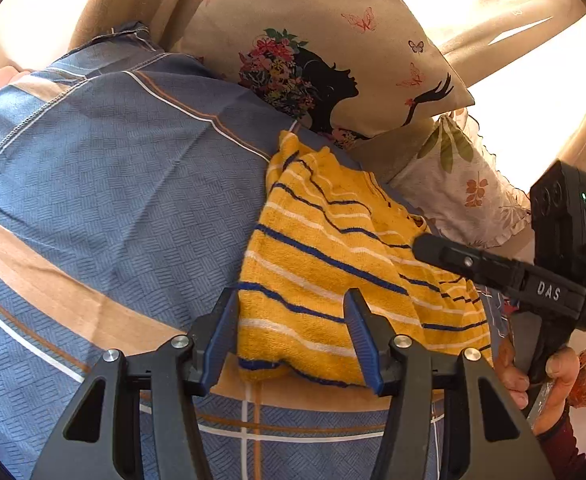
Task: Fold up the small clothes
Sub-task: 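Grasp the striped sweater's side edge with the left gripper while the right gripper grasps beside it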
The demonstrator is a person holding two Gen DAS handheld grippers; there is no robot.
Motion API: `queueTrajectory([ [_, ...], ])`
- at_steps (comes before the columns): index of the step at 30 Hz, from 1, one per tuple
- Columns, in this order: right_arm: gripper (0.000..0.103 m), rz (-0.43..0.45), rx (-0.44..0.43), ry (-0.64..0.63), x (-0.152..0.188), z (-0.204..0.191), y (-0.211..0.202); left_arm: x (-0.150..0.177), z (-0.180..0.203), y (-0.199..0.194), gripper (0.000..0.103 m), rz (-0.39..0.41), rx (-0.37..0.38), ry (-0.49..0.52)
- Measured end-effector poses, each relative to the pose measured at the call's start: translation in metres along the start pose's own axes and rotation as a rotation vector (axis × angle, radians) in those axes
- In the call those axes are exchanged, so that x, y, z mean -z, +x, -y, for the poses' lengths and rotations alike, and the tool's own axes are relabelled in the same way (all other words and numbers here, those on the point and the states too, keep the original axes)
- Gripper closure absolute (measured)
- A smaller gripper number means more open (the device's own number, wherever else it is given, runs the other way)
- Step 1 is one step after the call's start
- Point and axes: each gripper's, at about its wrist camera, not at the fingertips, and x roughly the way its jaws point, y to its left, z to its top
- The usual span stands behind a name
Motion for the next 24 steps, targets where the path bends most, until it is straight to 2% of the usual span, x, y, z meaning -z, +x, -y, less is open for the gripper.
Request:
queueTrajectory([
  [3, 0.017, -0.033, -0.042, -0.013, -0.022, -0.022, 0.023, 0.003, 0.004, 0.007, 0.042, -0.009, 0.018, -0.012],
  [5, 0.017, -0.066, -0.033, -0.041, -0.036, -0.036, 0.040, 0.005, 0.003, 0.011, 0.040, -0.019, 0.026, -0.032],
  [13, 0.017, -0.228, 0.106, -0.074, -0.071, -0.058, 0.116, 0.009, -0.002, 0.013, 0.038, -0.027, 0.072, -0.121],
  [14, 0.016, -0.242, 0.120, -0.086, -0.072, -0.062, 0.122, 0.010, -0.001, 0.014, 0.044, -0.032, 0.081, -0.115],
  [15, 0.012, -0.254, 0.135, -0.103, -0.073, -0.066, 0.128, 0.010, 0.000, 0.014, 0.063, -0.041, 0.092, -0.107],
  [17, 0.007, -0.281, 0.162, -0.137, -0.074, -0.074, 0.137, 0.011, 0.001, 0.016, 0.082, -0.059, 0.109, -0.102],
  [22, 0.007, -0.343, 0.285, -0.275, -0.069, -0.093, 0.156, 0.013, 0.002, 0.009, 0.084, -0.039, 0.130, -0.109],
  [23, 0.008, -0.335, 0.289, -0.290, -0.068, -0.095, 0.155, 0.014, 0.004, 0.007, 0.084, -0.036, 0.133, -0.107],
  [24, 0.016, -0.329, 0.291, -0.296, -0.067, -0.096, 0.153, 0.014, 0.006, 0.005, 0.085, -0.033, 0.135, -0.103],
])
